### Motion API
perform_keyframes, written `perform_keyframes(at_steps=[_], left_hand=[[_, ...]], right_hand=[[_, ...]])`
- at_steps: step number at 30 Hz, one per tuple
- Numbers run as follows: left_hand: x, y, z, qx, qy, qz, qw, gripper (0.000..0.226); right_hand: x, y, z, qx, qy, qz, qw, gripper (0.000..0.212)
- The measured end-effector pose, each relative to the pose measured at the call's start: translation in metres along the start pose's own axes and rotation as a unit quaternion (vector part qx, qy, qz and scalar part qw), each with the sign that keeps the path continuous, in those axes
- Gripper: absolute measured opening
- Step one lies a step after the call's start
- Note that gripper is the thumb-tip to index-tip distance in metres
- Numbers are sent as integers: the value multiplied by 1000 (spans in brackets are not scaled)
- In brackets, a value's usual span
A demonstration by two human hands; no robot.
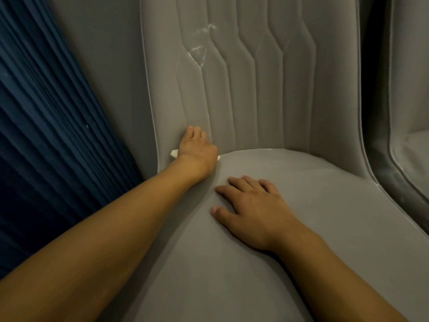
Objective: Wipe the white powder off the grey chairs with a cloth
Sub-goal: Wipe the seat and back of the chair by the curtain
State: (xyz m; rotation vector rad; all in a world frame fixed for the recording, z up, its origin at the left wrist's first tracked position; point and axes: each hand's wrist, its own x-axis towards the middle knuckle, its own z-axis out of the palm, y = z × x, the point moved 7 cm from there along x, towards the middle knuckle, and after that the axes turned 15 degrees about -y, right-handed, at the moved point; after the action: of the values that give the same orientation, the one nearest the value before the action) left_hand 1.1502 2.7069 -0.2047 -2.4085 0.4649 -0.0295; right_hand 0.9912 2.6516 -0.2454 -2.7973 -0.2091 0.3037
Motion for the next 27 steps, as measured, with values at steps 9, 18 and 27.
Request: perform_keyframes(at_steps=[9, 18, 27], left_hand=[[-46, -20, 25, 33, -69, -16, 997, 35], [-109, -51, 51, -66, -79, 18, 995, 45], [-65, -30, 34, -107, 24, 14, 994, 41]], right_hand=[[-4, 1, 0, 3, -7, -4, 1000, 59], [-3, 0, 0, 3, -2, -4, 1000, 57], [-2, -1, -2, 6, 10, 2, 1000, 56]])
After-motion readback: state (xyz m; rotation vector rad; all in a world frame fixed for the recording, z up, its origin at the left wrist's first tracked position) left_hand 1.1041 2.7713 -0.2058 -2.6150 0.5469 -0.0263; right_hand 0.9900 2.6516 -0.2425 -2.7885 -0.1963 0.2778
